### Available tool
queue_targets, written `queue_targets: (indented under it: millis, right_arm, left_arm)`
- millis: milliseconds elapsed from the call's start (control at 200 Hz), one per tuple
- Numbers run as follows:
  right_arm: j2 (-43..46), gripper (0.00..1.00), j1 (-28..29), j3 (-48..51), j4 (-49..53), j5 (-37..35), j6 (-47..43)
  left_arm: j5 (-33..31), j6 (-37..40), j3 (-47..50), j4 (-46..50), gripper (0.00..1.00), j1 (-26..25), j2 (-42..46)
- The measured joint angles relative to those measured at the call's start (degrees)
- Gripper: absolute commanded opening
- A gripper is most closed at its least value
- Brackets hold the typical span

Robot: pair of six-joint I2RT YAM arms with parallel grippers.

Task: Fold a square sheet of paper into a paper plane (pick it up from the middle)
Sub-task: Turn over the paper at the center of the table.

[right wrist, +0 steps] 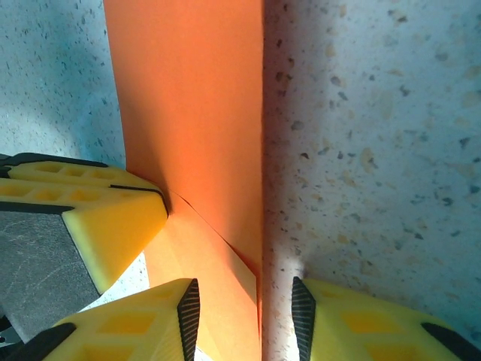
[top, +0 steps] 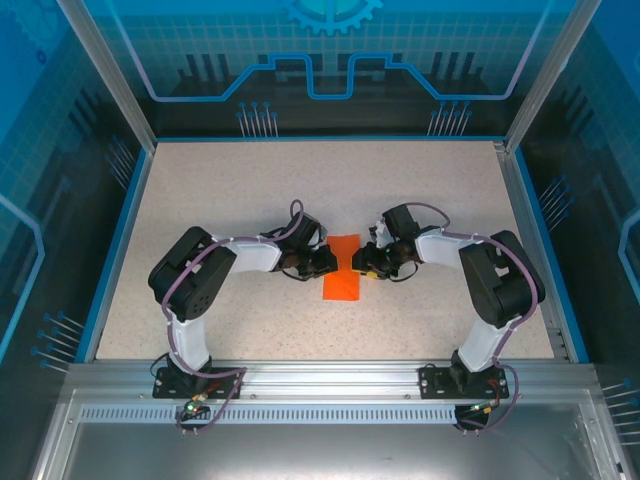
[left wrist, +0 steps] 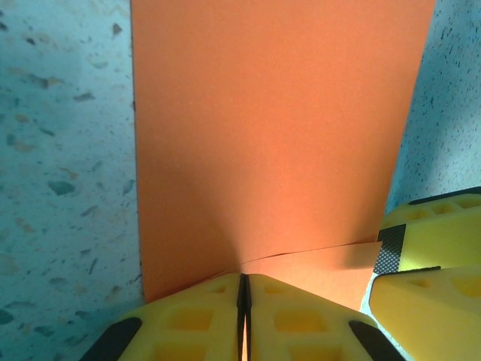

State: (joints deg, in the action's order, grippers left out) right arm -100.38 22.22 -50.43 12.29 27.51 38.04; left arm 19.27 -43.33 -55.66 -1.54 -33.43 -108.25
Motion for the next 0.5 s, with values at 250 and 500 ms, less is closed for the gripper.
queue_targets:
  millis: [250, 500]
  right_arm:
    - [-0.6, 0.39, 0.0, 0.0, -1.2, 1.3, 0.6]
    - [-1.1, 0.3, 0.4, 0.4, -3.1, 3.5, 0.8]
  left_arm:
    - [0.0, 0.0, 0.0, 0.0, 0.1, 0.0, 0.0]
    - [0.0, 0.0, 0.0, 0.0, 0.11, 0.0, 0.0]
